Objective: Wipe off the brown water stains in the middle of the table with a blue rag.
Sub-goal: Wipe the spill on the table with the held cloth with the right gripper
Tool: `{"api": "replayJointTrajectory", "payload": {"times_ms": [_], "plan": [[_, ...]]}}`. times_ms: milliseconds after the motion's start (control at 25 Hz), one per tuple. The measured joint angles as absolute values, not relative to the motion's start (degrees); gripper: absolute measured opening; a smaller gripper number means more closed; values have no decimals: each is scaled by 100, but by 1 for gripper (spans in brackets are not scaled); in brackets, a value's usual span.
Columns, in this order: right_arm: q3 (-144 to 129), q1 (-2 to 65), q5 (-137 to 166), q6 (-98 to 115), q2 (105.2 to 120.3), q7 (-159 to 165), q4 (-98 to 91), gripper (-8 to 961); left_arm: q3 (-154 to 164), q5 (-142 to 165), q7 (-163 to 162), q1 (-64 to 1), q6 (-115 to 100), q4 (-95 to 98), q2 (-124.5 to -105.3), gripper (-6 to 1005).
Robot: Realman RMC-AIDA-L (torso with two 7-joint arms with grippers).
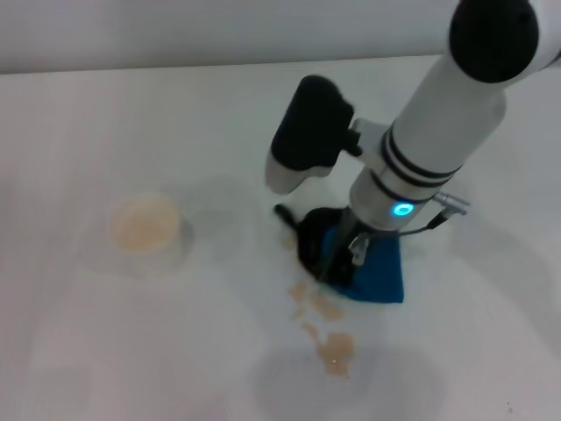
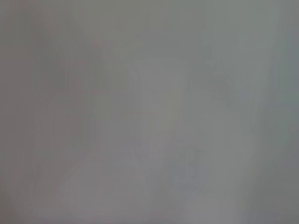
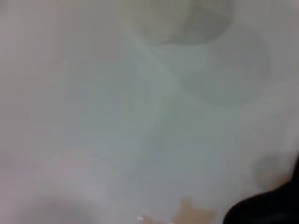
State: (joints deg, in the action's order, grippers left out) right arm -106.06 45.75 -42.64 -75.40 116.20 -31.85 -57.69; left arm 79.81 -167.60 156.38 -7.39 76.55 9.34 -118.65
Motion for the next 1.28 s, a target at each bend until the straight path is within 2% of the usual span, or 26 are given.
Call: {"api": "replayJointTrajectory", "payload": {"times_ms": [360,920,1280], "plan": [[-11306,4691,-5045,-7914,11619,-3150,-5976,68,7985,-16760,15643,-778,7655,931,-11858,876],[-11540,4417,-5102,-8994,11604,-3128,-6307,67,7990,-16761,15645,-876,7537,931,-11862,878],[-11474,4473,-5040,-8408,11592,-3208,-6213,66,7989,-16761,15649,-955,7437,932,-11865,877]]}}
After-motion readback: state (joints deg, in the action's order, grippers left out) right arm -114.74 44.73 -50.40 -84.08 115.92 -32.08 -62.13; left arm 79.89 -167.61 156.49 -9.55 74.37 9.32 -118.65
